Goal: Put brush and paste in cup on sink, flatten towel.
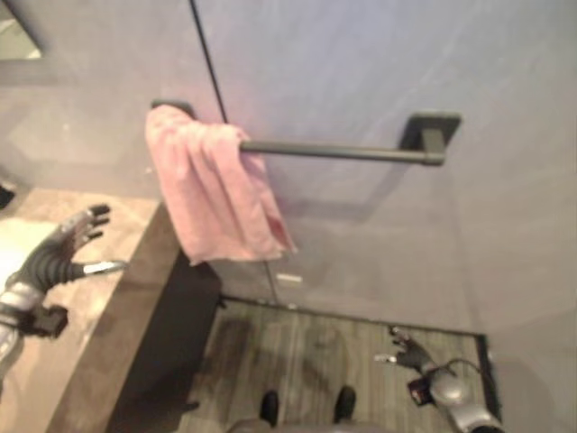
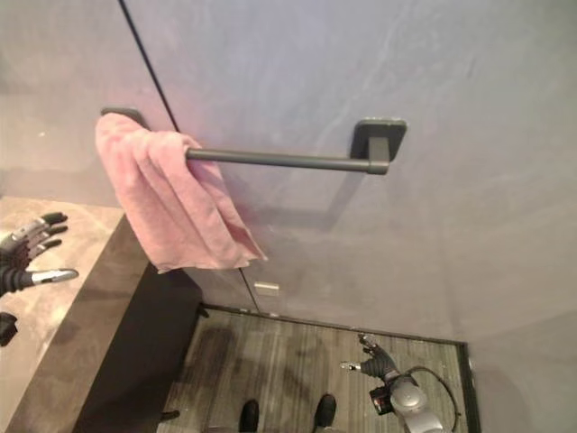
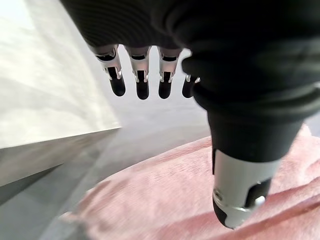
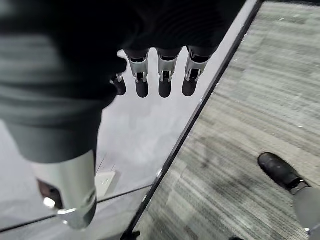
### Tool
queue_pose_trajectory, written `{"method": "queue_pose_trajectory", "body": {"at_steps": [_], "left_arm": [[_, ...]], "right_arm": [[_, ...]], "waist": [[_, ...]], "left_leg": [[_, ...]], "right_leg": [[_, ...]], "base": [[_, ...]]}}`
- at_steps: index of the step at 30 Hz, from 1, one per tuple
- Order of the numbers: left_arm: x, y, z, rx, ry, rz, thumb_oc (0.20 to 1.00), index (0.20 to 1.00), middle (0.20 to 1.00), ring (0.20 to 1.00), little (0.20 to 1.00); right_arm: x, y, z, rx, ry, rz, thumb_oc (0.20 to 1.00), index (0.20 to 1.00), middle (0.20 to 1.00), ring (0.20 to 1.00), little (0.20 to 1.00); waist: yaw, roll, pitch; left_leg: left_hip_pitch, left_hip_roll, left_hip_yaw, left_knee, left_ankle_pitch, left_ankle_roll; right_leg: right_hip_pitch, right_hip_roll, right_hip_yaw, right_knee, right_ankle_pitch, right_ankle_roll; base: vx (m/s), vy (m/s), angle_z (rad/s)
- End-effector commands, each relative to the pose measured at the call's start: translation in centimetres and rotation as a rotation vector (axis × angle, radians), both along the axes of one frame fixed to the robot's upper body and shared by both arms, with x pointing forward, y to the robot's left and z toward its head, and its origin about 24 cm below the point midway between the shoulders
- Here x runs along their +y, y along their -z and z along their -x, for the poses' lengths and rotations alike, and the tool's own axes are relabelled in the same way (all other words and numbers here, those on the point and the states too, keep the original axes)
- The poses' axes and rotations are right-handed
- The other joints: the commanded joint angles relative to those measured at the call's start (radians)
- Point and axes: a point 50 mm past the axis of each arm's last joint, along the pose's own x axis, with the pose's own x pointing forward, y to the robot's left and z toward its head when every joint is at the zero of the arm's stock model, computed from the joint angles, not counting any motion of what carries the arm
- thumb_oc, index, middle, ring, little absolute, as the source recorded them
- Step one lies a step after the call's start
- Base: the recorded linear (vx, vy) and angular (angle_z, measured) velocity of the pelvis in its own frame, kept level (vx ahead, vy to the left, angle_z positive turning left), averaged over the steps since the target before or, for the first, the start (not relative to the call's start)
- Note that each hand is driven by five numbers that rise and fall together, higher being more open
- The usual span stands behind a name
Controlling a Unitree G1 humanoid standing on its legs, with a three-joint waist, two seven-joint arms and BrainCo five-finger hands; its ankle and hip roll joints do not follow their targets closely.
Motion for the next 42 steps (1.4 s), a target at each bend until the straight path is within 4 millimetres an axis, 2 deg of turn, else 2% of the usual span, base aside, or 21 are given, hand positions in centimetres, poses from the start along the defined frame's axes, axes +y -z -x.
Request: {"method": "queue_pose_trajectory", "body": {"at_steps": [1, 14, 27, 32, 39, 42], "left_arm": [[0.5, -3.6, -1.0, -0.159, -0.023, -0.070, 1.000, 1.000, 1.000, 1.000, 1.000], [0.3, -4.6, -5.2, -0.217, -0.060, -0.049, 1.000, 1.000, 1.000, 1.000, 1.000], [0.7, -4.3, -5.3, -0.180, -0.061, -0.039, 1.000, 1.000, 1.000, 1.000, 1.000], [0.7, -3.7, -5.9, -0.169, -0.052, 0.062, 1.000, 1.000, 1.000, 1.000, 1.000], [-0.3, -3.4, -6.6, -0.152, 0.002, 0.101, 1.000, 1.000, 1.000, 1.000, 1.000], [-1.5, -2.7, -7.0, -0.121, 0.059, 0.110, 1.000, 1.000, 1.000, 1.000, 1.000]], "right_arm": [[0.2, -1.2, -1.3, -0.064, -0.077, 0.034, 1.000, 1.000, 1.000, 1.000, 1.000], [0.0, -1.5, -1.0, -0.055, -0.104, 0.042, 1.000, 1.000, 1.000, 1.000, 1.000], [0.2, -1.5, -0.8, -0.045, -0.142, 0.037, 1.000, 1.000, 1.000, 1.000, 1.000], [0.2, -1.7, -1.0, -0.054, -0.151, 0.045, 1.000, 1.000, 1.000, 1.000, 1.000], [0.3, -1.6, -0.8, -0.047, -0.166, 0.050, 1.000, 1.000, 1.000, 1.000, 1.000], [0.5, -1.7, -0.9, -0.049, -0.182, 0.050, 1.000, 1.000, 1.000, 1.000, 1.000]], "waist": [[-0.019, -0.046, 0.002], [-0.080, -0.078, -0.001], [-0.087, -0.086, -0.007], [-0.094, -0.082, -0.008], [-0.102, -0.080, -0.011], [-0.110, -0.080, -0.014]], "left_leg": [[-0.018, -0.008, 0.040, 0.012, -0.040, 0.036], [-0.087, -0.002, 0.090, 0.012, -0.027, 0.032], [-0.089, 0.003, 0.096, 0.012, -0.028, 0.028], [-0.093, 0.003, 0.096, 0.012, -0.026, 0.027], [-0.102, 0.001, 0.096, 0.012, -0.024, 0.026], [-0.107, 0.000, 0.099, 0.012, -0.023, 0.026]], "right_leg": [[0.026, -0.077, -0.001, -0.001, -0.011, 0.124], [-0.067, -0.069, 0.050, -0.001, 0.011, 0.128], [-0.071, -0.065, 0.059, -0.001, 0.005, 0.127], [-0.074, -0.067, 0.058, -0.001, 0.005, 0.127], [-0.080, -0.069, 0.059, -0.001, 0.007, 0.128], [-0.086, -0.069, 0.063, -0.001, 0.008, 0.127]], "base": [[0.01, 0.052, -0.23], [0.01, 0.038, -0.14], [0.01, 0.004, -0.03], [0.00, 0.000, 0.00], [0.00, 0.000, 0.00], [0.00, 0.000, 0.00]]}}
